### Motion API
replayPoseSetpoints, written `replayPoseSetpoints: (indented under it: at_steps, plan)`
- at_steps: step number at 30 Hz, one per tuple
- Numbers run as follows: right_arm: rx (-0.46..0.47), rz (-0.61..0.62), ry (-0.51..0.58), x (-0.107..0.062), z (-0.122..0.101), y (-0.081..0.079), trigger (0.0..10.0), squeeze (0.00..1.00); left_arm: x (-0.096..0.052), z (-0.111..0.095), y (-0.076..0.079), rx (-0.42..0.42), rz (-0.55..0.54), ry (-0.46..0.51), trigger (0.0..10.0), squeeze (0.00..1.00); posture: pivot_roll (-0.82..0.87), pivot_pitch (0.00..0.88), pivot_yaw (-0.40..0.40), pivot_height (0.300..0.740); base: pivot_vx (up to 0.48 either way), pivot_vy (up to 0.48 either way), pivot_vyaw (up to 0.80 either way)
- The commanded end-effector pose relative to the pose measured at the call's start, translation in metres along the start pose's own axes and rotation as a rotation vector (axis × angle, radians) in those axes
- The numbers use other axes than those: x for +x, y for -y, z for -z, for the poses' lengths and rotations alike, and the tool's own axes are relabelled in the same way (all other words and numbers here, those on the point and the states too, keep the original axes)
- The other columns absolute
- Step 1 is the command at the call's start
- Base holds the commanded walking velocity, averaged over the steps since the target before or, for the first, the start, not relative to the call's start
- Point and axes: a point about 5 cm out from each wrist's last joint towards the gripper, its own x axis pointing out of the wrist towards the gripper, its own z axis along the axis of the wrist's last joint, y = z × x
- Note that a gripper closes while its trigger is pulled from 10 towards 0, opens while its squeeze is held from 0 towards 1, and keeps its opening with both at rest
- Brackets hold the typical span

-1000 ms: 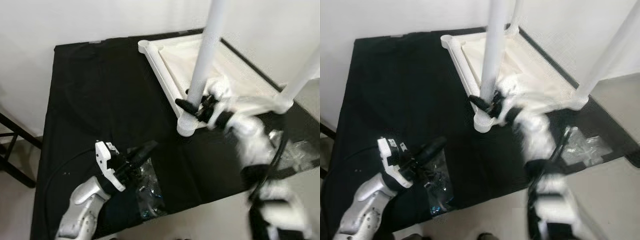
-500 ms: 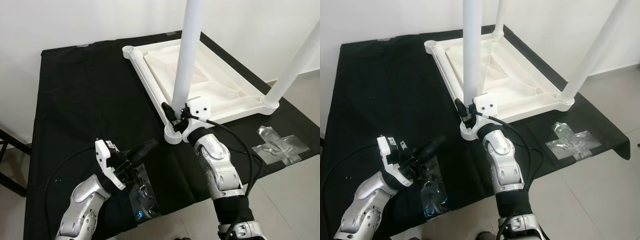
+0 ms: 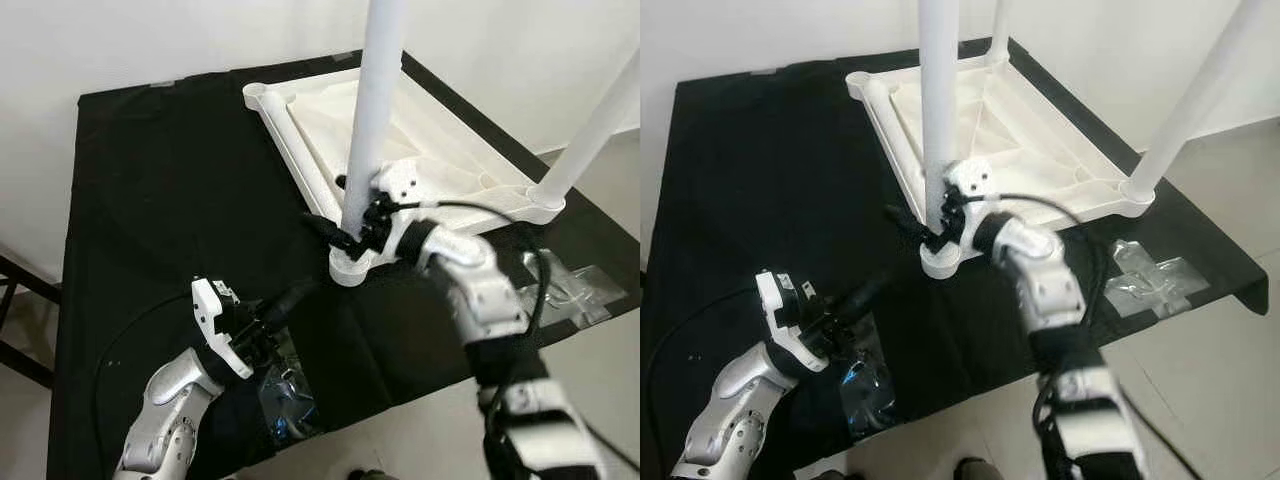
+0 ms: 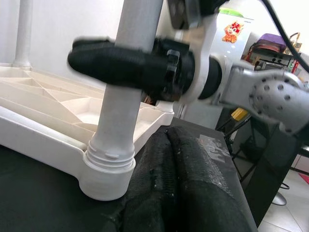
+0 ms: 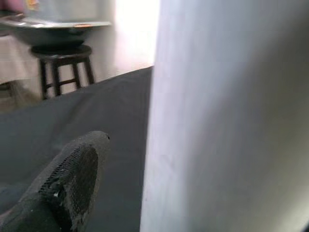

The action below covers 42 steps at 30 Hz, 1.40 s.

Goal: Building children table

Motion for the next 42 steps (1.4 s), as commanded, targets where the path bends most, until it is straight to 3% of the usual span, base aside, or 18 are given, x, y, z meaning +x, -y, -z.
replayPoseSetpoints:
  at_steps: [1, 3, 5, 6, 7, 8, 14, 22, 24, 25, 27, 28, 29, 30, 31, 38, 39, 42]
  plan:
    - [0.02, -0.087, -0.004, 0.003, 0.004, -0.005, 10.0, 0.0, -0.002, 0.003, 0.002, -0.013, 0.006, -0.014, 10.0, 0.0, 0.02, 0.158, -0.033, 0.74, 0.0, 0.0, 0.0]
    - [0.03, -0.181, 0.004, 0.003, 0.001, -0.004, 10.0, 0.0, -0.002, 0.003, 0.002, -0.012, 0.006, -0.016, 10.0, 0.0, 0.02, 0.158, -0.032, 0.74, 0.0, 0.0, 0.0]
    - [0.03, -0.181, 0.004, 0.003, 0.001, -0.004, 10.0, 0.0, -0.002, 0.003, 0.002, -0.012, 0.006, -0.016, 10.0, 0.0, 0.02, 0.158, -0.032, 0.74, 0.0, 0.0, 0.0]
    - [0.039, -0.221, 0.005, 0.002, 0.0, -0.003, 8.7, 0.0, -0.002, 0.003, 0.002, -0.011, 0.007, -0.017, 10.0, 0.0, 0.02, 0.159, -0.032, 0.74, 0.0, 0.0, 0.0]
    - [0.039, -0.221, 0.005, 0.002, 0.0, -0.003, 8.7, 0.0, -0.002, 0.003, 0.002, -0.011, 0.007, -0.017, 10.0, 0.0, 0.02, 0.159, -0.032, 0.74, 0.0, 0.0, 0.0]
    - [0.063, -0.246, 0.007, 0.001, -0.001, 0.0, 0.0, 0.0, -0.002, 0.003, 0.002, -0.011, 0.008, -0.018, 10.0, 0.0, 0.02, 0.159, -0.03, 0.74, 0.0, 0.0, 0.0]
    - [0.106, -0.22, -0.004, -0.006, 0.007, 0.011, 0.0, 0.0, -0.002, 0.003, 0.003, -0.011, 0.008, -0.017, 10.0, 0.0, 0.02, 0.163, -0.031, 0.74, 0.0, 0.0, 0.0]
    - [0.109, -0.123, -0.017, -0.015, 0.016, 0.013, 0.0, 0.0, -0.002, 0.003, 0.004, -0.013, 0.008, -0.017, 10.0, 0.0, 0.02, 0.164, -0.028, 0.74, 0.0, 0.0, 0.0]
    - [0.133, 0.06, -0.067, -0.021, 0.032, 0.009, 0.0, 0.0, -0.003, 0.003, 0.004, -0.014, 0.009, -0.017, 10.0, 0.0, 0.01, 0.162, -0.038, 0.74, 0.0, 0.0, 0.0]
    - [0.133, 0.06, -0.067, -0.021, 0.032, 0.009, 0.0, 0.0, -0.003, 0.003, 0.004, -0.014, 0.009, -0.017, 10.0, 0.0, 0.01, 0.162, -0.038, 0.74, 0.0, 0.0, 0.0]
    - [0.178, 0.417, -0.146, -0.023, 0.06, -0.017, 0.0, 0.0, -0.004, 0.003, 0.004, -0.014, 0.009, -0.018, 10.0, 0.0, 0.01, 0.162, -0.032, 0.74, 0.0, 0.0, 0.0]
    - [0.178, 0.417, -0.146, -0.023, 0.06, -0.017, 0.0, 0.0, -0.004, 0.003, 0.004, -0.014, 0.009, -0.018, 10.0, 0.0, 0.01, 0.162, -0.032, 0.74, 0.0, 0.0, 0.0]
    - [0.205, 0.538, -0.183, -0.026, 0.07, -0.032, 0.0, 0.0, -0.004, 0.003, 0.003, -0.014, 0.008, -0.019, 10.0, 0.0, 0.01, 0.159, -0.03, 0.74, 0.0, 0.0, 0.0]
    - [0.205, 0.538, -0.183, -0.026, 0.07, -0.032, 0.0, 0.0, -0.004, 0.003, 0.003, -0.014, 0.008, -0.019, 10.0, 0.0, 0.01, 0.159, -0.03, 0.74, 0.0, 0.0, 0.0]
    - [0.223, 0.621, -0.198, -0.028, 0.077, -0.044, 0.0, 0.0, -0.004, 0.003, 0.002, -0.014, 0.009, -0.021, 10.0, 0.0, 0.01, 0.152, -0.024, 0.74, 0.0, 0.0, 0.0]
    - [0.176, 0.679, -0.19, -0.028, 0.075, -0.032, 0.0, 0.0, -0.004, 0.005, 0.002, -0.017, 0.014, -0.028, 10.0, 0.0, 0.01, 0.141, -0.029, 0.74, 0.0, 0.0, 0.0]
    - [0.16, 0.688, -0.201, -0.028, 0.074, -0.03, 3.3, 0.0, -0.005, 0.005, 0.002, -0.016, 0.013, -0.029, 10.0, 0.0, 0.01, 0.141, -0.029, 0.74, 0.0, 0.0, 0.0]
    - [0.149, 0.699, -0.21, -0.028, 0.073, -0.028, 3.3, 0.0, -0.005, 0.005, 0.002, -0.015, 0.012, -0.03, 10.0, 0.0, 0.01, 0.141, -0.029, 0.74, 0.0, 0.0, 0.0]
